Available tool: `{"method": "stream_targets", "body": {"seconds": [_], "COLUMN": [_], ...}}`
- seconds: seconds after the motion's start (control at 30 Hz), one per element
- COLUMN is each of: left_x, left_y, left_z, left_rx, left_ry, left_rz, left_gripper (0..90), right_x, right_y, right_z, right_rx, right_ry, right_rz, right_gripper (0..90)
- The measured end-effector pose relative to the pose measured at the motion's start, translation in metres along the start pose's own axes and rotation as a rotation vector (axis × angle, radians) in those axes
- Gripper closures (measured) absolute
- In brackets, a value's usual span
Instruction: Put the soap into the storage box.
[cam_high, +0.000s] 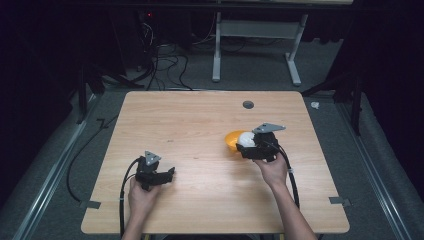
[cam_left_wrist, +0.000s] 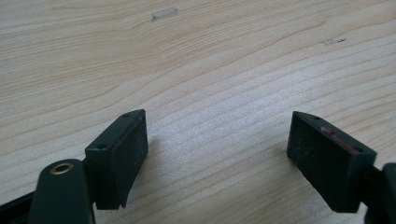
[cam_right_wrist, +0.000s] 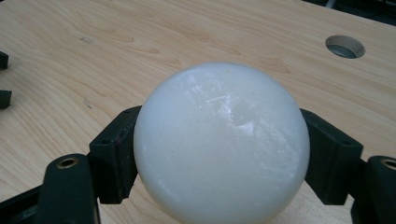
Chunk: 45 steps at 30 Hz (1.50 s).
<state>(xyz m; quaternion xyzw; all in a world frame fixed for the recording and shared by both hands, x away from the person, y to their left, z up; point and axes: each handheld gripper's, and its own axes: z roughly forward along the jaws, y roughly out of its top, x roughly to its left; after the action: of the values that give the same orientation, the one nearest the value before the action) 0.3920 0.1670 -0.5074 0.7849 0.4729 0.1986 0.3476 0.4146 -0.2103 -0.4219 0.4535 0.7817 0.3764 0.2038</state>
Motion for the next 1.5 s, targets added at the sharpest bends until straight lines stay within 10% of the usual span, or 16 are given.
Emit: {"method": "stream_targets", "body": {"seconds": [1.5], "left_x": [0.000], "left_y": [0.000], "left_z": [0.000], "left_rx": [0.002], "left_ry": [-0.002], "left_rz": [0.001], "left_gripper": [21.0], "right_x": [-0.018], "right_y": [0.013], "right_z": [0.061], "right_rx": [0.137], "right_ry": [-0.042], "right_rz": [0.061], "right_gripper": [24.4]}}
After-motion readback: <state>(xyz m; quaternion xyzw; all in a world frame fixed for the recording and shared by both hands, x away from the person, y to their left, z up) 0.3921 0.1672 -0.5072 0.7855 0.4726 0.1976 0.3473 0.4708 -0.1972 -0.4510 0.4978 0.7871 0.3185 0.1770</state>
